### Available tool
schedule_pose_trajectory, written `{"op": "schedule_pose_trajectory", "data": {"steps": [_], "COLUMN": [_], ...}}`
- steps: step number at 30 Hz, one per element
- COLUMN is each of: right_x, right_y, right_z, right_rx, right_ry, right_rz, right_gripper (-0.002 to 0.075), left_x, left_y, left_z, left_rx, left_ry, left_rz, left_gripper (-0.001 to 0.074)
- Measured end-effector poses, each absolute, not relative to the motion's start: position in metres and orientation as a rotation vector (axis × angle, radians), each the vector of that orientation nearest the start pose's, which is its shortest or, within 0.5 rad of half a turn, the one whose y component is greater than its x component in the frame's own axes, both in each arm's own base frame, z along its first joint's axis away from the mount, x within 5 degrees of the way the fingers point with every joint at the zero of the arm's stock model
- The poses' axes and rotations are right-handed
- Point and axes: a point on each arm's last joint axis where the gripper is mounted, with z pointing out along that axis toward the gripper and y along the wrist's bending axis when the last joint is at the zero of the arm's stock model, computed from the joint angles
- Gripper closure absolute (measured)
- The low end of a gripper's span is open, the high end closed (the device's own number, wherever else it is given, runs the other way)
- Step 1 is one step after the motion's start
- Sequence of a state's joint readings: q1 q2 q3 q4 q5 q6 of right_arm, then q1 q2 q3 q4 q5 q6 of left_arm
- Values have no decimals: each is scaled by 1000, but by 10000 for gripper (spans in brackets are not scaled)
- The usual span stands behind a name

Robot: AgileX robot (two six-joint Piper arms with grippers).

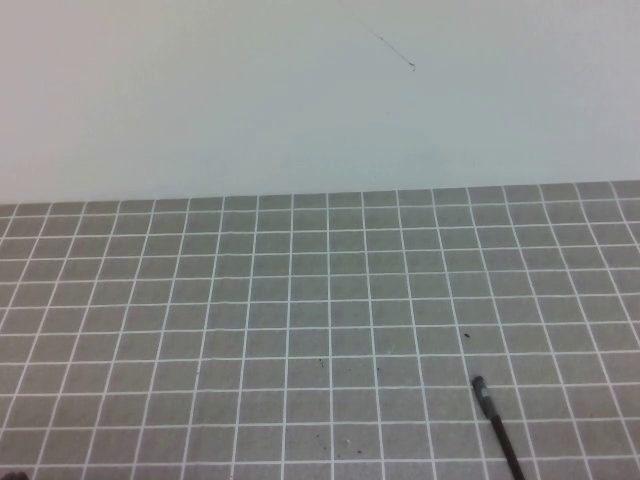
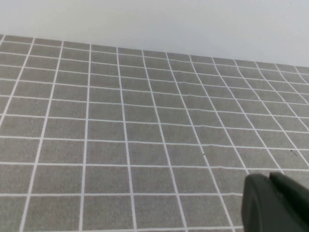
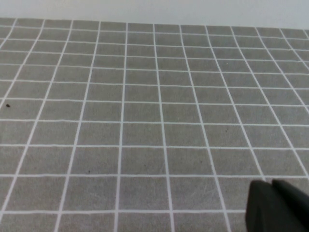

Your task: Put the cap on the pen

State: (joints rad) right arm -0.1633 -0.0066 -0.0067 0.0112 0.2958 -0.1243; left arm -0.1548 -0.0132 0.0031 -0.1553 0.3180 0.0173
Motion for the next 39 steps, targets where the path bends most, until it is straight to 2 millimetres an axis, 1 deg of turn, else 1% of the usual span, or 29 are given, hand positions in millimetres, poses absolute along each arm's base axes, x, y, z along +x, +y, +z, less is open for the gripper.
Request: {"op": "schedule_pose_trajectory", "data": {"steps": [11,19,21,39], "right_x": [53,54,54,54], "right_y": [-8,-3,-2,-2], "right_z": [189,189,189,189], "right_rx": [42,-59,-83,-83], "right_ry": [1770,1769,1768,1768], "right_rz": [-198,-121,-127,-127], "right_gripper": [727,727,727,727], "left_x": [52,52,52,52], "left_y": [-13,-13,-13,-13], "left_z": [184,184,184,184], "left_rx": [57,57,57,57], "left_ry": [1793,1793,1793,1796], "left_rz": [-248,-248,-248,-248], "left_gripper": [736,736,736,736]}}
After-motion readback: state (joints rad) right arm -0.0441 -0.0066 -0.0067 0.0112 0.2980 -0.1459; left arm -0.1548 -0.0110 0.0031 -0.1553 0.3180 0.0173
